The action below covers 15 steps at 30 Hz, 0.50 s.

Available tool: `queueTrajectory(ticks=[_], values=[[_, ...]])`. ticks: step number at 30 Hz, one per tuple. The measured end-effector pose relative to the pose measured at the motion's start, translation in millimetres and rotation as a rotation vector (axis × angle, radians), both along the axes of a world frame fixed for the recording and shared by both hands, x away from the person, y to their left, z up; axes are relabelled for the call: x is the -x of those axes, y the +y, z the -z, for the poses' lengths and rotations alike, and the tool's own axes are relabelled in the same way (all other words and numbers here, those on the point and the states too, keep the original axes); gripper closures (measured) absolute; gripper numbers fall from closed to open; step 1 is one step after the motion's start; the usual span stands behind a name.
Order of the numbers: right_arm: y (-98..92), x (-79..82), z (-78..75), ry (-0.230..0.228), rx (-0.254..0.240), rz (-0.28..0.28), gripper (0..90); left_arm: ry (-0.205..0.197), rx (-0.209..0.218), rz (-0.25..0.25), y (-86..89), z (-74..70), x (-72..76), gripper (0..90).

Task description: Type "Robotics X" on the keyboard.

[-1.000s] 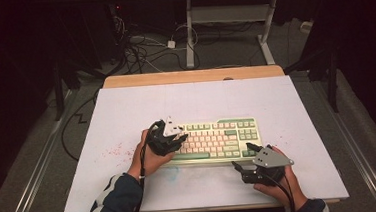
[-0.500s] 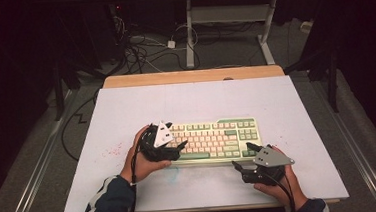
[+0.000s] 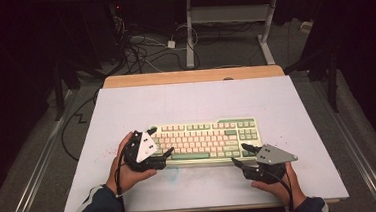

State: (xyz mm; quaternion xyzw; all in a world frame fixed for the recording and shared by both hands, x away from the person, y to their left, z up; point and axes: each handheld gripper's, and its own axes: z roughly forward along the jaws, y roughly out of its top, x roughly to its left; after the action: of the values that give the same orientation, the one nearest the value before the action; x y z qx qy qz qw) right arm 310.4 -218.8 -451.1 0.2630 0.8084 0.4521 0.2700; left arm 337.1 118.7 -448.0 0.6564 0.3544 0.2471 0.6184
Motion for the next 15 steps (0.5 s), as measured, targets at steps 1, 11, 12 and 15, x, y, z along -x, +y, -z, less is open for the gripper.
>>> queueTrajectory(ticks=[1, 11, 12, 15], values=[[1.9, -1.1, -1.7, 0.004, 0.008, 0.003, 54.9, -0.001, 0.002, -0.006, 3.0, 0.7, 1.7, 18.8], [24.6, -18.2, -11.8, 0.081, 0.03, -0.034, 90.0, 0.012, -0.002, -0.066, 36.1, 15.5, 16.3, 18.8], [27.6, -20.8, -12.5, 0.084, 0.034, -0.039, 90.0, 0.021, 0.003, -0.072, 38.3, 17.3, 17.4, 18.8], [38.0, -29.4, -14.8, 0.101, 0.042, -0.054, 90.0, 0.036, -0.006, -0.081, 42.7, 22.9, 22.3, 18.8]])
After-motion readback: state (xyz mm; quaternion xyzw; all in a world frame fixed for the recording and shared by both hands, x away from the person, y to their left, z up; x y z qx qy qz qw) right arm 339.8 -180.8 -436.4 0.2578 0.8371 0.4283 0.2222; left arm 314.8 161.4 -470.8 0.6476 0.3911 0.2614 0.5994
